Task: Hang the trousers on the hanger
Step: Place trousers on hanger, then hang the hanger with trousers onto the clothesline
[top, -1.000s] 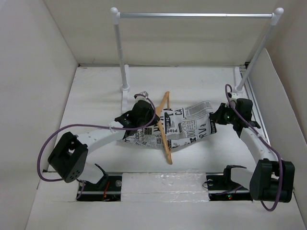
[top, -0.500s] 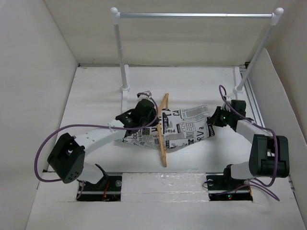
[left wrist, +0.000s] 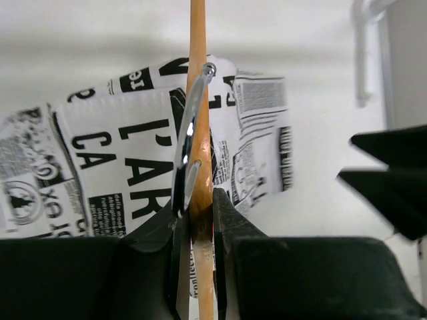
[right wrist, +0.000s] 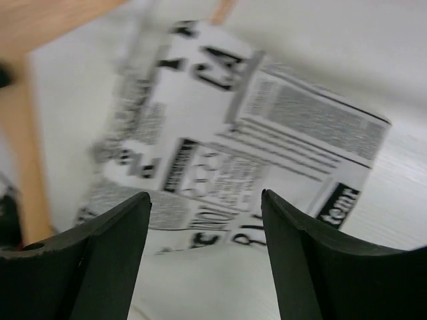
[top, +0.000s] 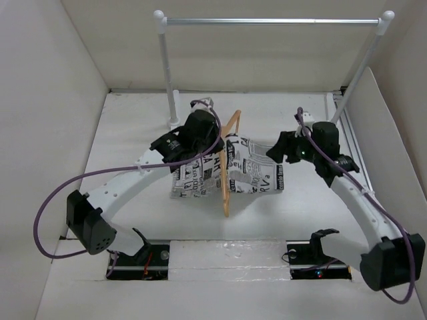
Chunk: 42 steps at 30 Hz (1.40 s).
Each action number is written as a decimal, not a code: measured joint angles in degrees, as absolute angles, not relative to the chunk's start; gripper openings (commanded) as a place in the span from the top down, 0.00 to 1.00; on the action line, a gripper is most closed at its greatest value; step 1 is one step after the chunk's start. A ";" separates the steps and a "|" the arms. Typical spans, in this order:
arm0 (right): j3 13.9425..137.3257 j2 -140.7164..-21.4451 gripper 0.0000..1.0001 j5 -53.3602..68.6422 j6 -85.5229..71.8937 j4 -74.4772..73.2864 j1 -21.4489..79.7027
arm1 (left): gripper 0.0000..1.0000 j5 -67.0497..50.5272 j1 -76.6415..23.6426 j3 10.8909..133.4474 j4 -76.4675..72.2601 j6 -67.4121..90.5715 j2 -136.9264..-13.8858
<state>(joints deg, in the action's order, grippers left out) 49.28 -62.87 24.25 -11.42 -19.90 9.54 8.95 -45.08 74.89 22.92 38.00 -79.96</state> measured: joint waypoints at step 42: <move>57.23 -70.46 1.00 23.33 -52.49 5.32 34.13 | 0.40 1.52 -44.80 119.52 25.82 28.03 -90.67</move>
<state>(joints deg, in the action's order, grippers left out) 57.23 -70.46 23.33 -52.49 5.32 34.13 1.52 -44.80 119.52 25.82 28.03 -90.67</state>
